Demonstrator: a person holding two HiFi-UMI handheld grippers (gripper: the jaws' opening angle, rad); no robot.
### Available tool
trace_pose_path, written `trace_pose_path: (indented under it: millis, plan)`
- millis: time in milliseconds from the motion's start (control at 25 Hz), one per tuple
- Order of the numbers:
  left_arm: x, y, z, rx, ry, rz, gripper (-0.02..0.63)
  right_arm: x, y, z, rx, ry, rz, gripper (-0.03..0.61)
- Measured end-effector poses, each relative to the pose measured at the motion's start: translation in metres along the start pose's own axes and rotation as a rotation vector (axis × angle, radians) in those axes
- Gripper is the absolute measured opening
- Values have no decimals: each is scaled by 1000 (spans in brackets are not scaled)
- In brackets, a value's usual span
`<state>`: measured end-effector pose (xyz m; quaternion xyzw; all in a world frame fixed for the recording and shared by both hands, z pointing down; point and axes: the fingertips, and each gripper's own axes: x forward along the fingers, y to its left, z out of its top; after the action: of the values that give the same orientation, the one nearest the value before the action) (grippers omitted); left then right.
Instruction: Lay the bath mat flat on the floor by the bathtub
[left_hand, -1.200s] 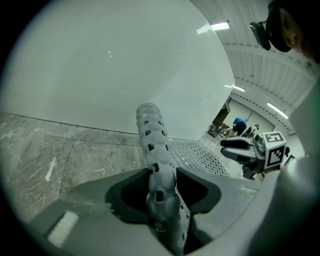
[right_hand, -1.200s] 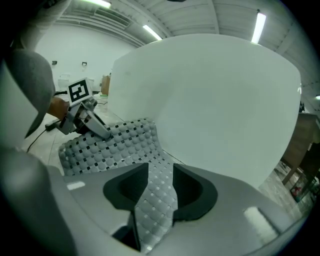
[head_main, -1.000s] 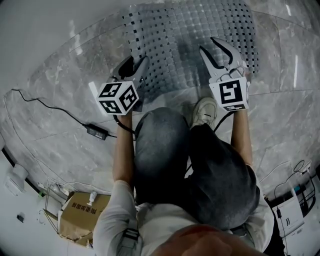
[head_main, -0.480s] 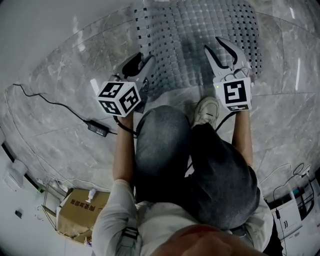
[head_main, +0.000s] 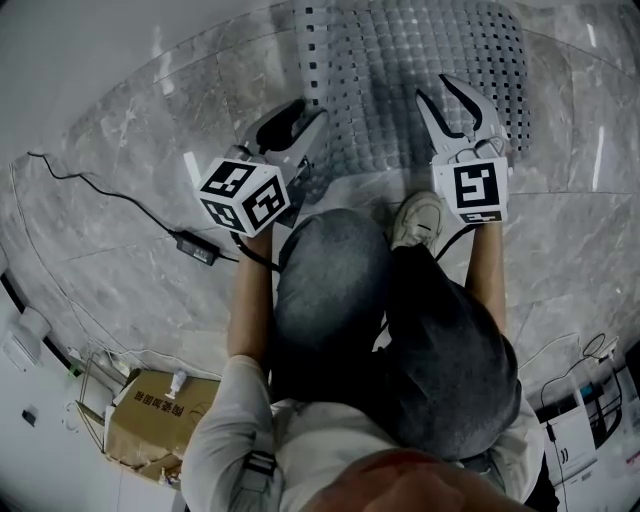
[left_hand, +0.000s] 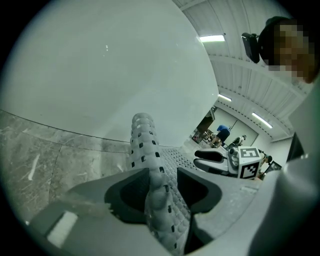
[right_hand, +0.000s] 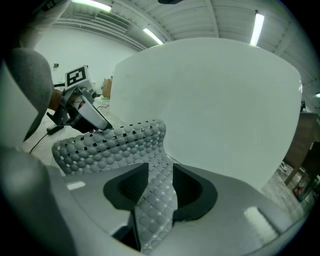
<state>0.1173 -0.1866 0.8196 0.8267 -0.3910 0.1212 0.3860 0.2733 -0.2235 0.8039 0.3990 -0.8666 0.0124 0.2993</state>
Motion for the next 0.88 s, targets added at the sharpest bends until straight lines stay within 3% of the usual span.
trace_pose_path:
  millis: [240, 360, 880]
  plan:
    - [-6, -24, 8, 1, -23, -99, 173, 0, 6, 6, -7, -7, 4, 158]
    - [-4, -42, 9, 54, -8, -140, 173, -1, 8, 10, -11, -15, 7, 158]
    - [-3, -47, 10, 111, -18, -126, 173, -8, 11, 10, -2, -24, 12, 156]
